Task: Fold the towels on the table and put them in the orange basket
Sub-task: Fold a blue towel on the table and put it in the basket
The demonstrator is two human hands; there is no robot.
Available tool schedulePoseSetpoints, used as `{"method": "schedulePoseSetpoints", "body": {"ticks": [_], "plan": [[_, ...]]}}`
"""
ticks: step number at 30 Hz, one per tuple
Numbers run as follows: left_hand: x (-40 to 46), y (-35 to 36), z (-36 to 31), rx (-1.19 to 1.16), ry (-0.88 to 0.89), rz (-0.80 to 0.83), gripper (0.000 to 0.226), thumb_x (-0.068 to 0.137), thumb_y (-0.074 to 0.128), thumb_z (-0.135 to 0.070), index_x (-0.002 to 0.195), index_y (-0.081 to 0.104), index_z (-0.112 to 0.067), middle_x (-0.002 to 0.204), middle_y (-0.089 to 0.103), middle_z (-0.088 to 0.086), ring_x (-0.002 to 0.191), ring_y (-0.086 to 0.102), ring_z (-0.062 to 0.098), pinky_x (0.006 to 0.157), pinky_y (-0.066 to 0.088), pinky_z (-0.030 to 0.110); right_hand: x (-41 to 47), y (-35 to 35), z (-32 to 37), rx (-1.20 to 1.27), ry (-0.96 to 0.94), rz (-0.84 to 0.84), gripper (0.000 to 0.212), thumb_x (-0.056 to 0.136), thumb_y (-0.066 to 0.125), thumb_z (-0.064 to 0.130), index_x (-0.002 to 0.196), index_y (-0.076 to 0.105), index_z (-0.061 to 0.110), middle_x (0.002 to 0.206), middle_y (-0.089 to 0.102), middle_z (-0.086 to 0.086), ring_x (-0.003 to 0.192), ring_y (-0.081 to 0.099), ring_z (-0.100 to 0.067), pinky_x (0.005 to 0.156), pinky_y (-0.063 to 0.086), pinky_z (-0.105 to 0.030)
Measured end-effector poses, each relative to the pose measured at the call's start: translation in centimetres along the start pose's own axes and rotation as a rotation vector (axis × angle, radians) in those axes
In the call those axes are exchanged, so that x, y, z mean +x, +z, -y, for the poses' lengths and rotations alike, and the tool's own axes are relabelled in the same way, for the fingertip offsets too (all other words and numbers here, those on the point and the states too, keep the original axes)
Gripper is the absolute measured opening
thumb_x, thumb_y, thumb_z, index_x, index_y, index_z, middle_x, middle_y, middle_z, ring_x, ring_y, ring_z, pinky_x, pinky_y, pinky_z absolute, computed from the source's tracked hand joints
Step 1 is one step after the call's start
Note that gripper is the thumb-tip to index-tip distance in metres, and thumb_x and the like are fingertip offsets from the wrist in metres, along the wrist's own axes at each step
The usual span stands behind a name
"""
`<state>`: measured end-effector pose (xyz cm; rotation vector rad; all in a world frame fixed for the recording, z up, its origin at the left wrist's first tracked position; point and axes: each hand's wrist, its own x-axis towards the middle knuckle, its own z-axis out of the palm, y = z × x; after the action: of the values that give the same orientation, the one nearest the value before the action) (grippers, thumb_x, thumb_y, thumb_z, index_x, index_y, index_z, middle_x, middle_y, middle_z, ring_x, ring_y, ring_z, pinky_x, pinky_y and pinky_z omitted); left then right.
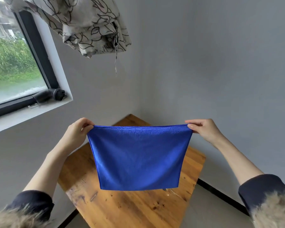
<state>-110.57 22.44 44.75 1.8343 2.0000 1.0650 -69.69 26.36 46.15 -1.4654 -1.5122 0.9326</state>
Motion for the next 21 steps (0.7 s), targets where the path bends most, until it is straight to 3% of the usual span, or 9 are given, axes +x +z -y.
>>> {"method": "schedulePoseSetpoints", "body": {"ticks": [3,6,12,16,21], "plan": [[1.0,1.6,0.9,0.009,-0.034,0.024,0.014,0.09,0.051,0.0,0.098,0.063,-0.001,0.094,0.061,0.008,0.086,0.051,0.022,0.076,0.033,0.025,2.8,1.6,-1.3,-0.1,0.002,0.001,0.014,0.09,0.052,0.001,0.093,0.065,0.006,0.098,0.066,-0.015,0.088,0.06,-0.022,0.092,0.048,-0.037],[2.7,2.9,1.4,0.045,-0.059,0.047,0.019,0.09,0.052,-0.001,0.103,0.066,-0.001,0.1,0.064,0.013,0.095,0.055,0.029,0.08,0.035,0.026,6.6,3.2,-2.6,-0.14,0.015,-0.021,0.013,0.092,0.049,0.006,0.096,0.062,0.009,0.097,0.064,-0.011,0.095,0.061,-0.028,0.095,0.047,-0.042],[7.3,4.6,1.4,0.056,-0.11,-0.074,0.014,0.09,0.054,-0.002,0.097,0.065,0.003,0.1,0.064,0.018,0.094,0.055,0.031,0.074,0.031,0.02,13.7,5.1,-3.6,0.06,0.025,-0.053,0.013,0.093,0.047,0.009,0.091,0.059,0.014,0.096,0.062,-0.007,0.092,0.057,-0.02,0.095,0.046,-0.039],[9.1,4.9,1.5,-0.015,-0.104,-0.147,0.013,0.09,0.052,-0.002,0.097,0.062,0.004,0.097,0.065,0.013,0.09,0.057,0.026,0.075,0.035,0.024,15.9,5.5,-3.2,0.16,-0.017,-0.097,0.018,0.092,0.047,0.008,0.083,0.057,0.02,0.088,0.061,-0.002,0.084,0.056,-0.015,0.087,0.047,-0.034],[7.0,6.4,2.7,-0.038,-0.113,-0.113,0.01,0.089,0.054,-0.001,0.093,0.063,-0.001,0.087,0.061,0.004,0.082,0.053,0.02,0.072,0.034,0.023,14.2,5.7,-5.0,0.169,-0.017,-0.081,0.023,0.091,0.047,0.007,0.079,0.057,0.024,0.082,0.061,0.003,0.079,0.056,-0.011,0.079,0.046,-0.023]]}}
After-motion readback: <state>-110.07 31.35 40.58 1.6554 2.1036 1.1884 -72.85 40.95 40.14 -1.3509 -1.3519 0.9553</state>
